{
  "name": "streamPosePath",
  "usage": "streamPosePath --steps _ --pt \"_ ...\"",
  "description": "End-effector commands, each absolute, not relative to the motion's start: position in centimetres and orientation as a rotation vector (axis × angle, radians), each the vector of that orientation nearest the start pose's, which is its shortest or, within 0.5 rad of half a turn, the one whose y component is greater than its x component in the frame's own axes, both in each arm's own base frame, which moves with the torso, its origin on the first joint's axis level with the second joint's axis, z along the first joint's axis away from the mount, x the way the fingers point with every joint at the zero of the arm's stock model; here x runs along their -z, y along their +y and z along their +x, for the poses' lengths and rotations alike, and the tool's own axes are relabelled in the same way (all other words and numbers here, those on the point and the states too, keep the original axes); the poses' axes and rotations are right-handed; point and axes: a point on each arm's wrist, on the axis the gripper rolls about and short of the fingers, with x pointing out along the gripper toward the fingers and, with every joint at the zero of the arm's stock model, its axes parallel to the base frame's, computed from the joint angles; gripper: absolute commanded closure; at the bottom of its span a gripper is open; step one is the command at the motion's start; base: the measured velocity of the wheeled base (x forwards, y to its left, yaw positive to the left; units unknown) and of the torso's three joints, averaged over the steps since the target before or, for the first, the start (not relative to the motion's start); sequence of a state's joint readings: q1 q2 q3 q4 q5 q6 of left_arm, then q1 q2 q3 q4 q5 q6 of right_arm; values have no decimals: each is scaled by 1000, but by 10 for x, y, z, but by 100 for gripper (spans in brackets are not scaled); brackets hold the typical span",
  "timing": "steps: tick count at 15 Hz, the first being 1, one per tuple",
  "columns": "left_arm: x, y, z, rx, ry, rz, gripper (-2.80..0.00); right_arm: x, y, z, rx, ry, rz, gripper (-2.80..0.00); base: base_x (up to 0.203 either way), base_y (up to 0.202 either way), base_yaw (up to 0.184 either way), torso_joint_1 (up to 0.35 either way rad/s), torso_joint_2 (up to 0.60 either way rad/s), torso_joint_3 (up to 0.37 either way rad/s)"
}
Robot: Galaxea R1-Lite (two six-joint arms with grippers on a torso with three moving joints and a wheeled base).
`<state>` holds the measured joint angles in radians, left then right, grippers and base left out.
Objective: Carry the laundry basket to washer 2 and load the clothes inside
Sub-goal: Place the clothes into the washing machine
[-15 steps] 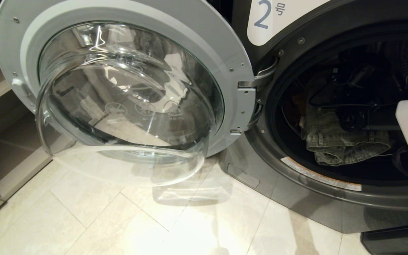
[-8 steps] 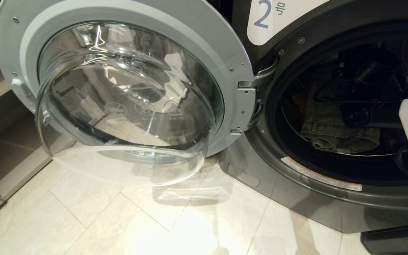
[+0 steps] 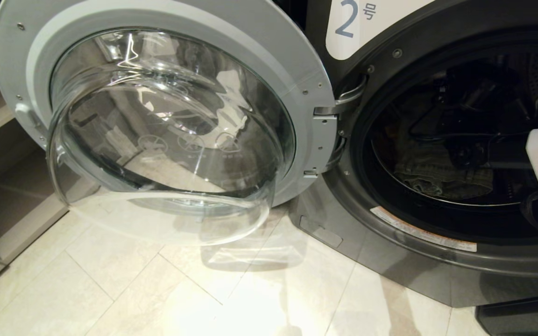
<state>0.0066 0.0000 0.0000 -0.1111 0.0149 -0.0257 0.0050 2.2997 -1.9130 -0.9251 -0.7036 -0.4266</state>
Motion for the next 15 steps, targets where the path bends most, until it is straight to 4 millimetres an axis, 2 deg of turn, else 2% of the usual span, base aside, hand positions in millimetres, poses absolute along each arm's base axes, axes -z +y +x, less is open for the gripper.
streamPosePath --steps 1,3,5,8,10,12,15 --pt "-76 0 -20 -22 -72 -26 0 -278 -10 469 774 -348 -213 -280 0 0 0 0 0 0" --pt "-76 0 -20 -21 -72 -26 0 -263 -9 467 762 -281 -239 -280 0 0 0 0 0 0" --pt "-76 0 -20 -22 -72 -26 0 -235 -6 458 732 -162 -279 -280 0 0 0 0 0 0" --pt "-76 0 -20 -22 -71 -26 0 -184 -2 435 680 47 -267 -280 0 0 0 0 0 0" --pt "-76 0 -20 -21 -72 -26 0 -163 -1 420 665 147 -239 -280 0 0 0 0 0 0" --pt "-76 0 -20 -21 -71 -26 0 -159 -1 408 660 182 -236 -280 0 0 0 0 0 0" --pt "-76 0 -20 -21 -72 -26 0 -167 1 388 648 192 -215 -280 0 0 0 0 0 0"
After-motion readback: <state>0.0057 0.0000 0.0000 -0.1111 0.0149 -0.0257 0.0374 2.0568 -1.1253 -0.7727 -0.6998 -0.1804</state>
